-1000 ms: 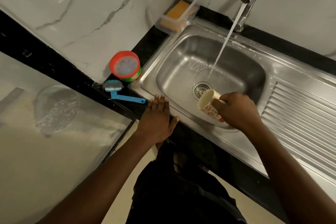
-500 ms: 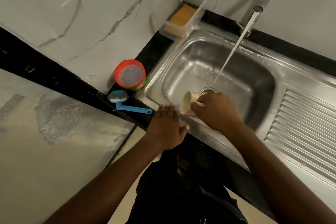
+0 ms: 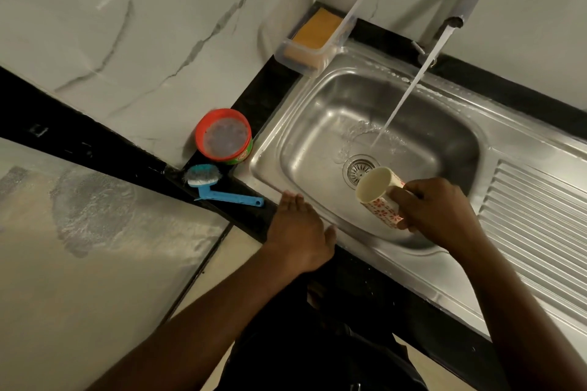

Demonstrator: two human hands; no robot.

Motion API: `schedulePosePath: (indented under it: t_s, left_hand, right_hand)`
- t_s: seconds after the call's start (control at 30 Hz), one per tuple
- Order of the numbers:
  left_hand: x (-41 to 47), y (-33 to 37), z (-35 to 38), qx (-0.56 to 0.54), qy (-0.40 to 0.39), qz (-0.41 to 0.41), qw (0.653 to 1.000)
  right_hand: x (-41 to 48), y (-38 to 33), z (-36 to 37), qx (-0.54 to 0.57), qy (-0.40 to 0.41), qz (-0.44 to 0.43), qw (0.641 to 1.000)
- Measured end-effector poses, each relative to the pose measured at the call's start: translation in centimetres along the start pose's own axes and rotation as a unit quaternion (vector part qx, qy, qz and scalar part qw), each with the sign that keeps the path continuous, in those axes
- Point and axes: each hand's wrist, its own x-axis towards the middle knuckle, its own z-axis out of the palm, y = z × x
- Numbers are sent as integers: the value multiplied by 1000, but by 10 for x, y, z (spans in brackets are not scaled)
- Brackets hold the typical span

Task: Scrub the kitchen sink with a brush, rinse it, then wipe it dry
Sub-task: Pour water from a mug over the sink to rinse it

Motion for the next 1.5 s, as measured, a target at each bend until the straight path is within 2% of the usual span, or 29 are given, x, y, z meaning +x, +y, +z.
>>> schedulePosePath:
  t_s: [0.1, 0.23, 0.3, 0.4, 0.6, 0.77, 0.87, 1.03, 1.17, 1.27, 1.33, 1.4, 1.5]
  left_hand:
    - [2, 8, -12, 18, -10, -16, 1000]
    - [16, -28, -13, 33, -15, -117, 992]
    - [23, -44, -12, 52, -17, -135, 989]
    - [25, -41, -5, 42, -10, -132, 990]
    - [4, 11, -3, 11, -19, -29, 999]
    - [26, -34, 9, -32, 3, -89, 996]
    - [40, -59, 12, -51, 13, -116, 992]
    - [45, -42, 20, -86, 30, -103, 990]
    - [43, -11, 24, -85, 38, 1, 996]
    - [50, -14, 23, -110, 35, -13, 993]
    - [53, -26, 22, -119, 46, -53, 990]
    - [56, -37, 20, -119, 47, -82, 988]
    - [58, -39, 15, -122, 46, -43, 990]
  right_hand:
    - [-1, -10, 2, 3, -9, -9, 1000]
    - [-4, -17, 2, 16, -13, -13, 1000]
    - [-5, -17, 2, 15, -11, -13, 1000]
    - [-6, -16, 2, 11, -8, -11, 1000]
    - [-4, -13, 6, 3, -12, -13, 1000]
    - [1, -23, 19, -48, -8, -31, 998]
    - [6, -45, 31, -107, 12, -89, 990]
    - [16, -88, 43, -135, 51, -171, 975]
    - [27, -86, 28, -60, 21, -157, 986]
    - [42, -59, 9, 85, -22, -92, 992]
    - [56, -37, -3, 245, -14, -17, 969]
    - [68, -19, -14, 365, 17, 37, 930]
    - [85, -7, -25, 471, 46, 54, 879]
